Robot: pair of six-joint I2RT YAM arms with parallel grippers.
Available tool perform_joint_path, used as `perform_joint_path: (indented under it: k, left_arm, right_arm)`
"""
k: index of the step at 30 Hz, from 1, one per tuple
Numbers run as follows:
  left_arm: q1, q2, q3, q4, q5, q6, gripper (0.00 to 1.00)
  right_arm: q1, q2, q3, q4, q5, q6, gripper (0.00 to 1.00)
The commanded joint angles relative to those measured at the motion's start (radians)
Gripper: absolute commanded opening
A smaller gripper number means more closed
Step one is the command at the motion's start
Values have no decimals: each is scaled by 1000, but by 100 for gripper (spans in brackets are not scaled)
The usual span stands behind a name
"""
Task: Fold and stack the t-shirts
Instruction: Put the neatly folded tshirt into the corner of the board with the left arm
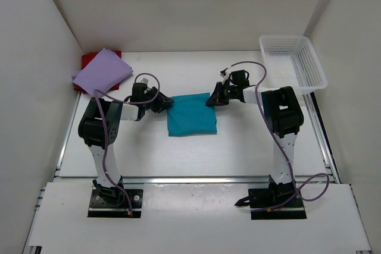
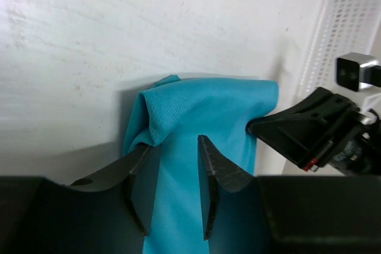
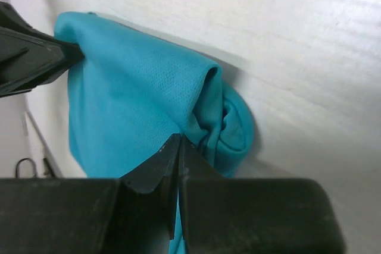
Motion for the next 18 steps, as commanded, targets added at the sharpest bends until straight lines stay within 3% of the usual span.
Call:
perform_joint_path:
  k: [1,6,9,14,18]
  left_arm:
    - [18,-19,-3,86,42,-41,44]
    - [26,-123,-63,195,71,-66,56]
    - [34,-244,-109,108,1,-3,65]
    - [11,-352,-163,-151,-170,198,75]
    - [-21,-331,-198,-233,-196,277,75]
  right_arm:
    - [-25,31,79,-10,-29,-4,0]
    - [-10,27,142,-87,-10,-30,0]
    - [-2,-21,140,-98,-22,-30,4]
    - [19,-197,33,-47,-6,-32,44]
    - [24,-372,-163,58,20,-1,53]
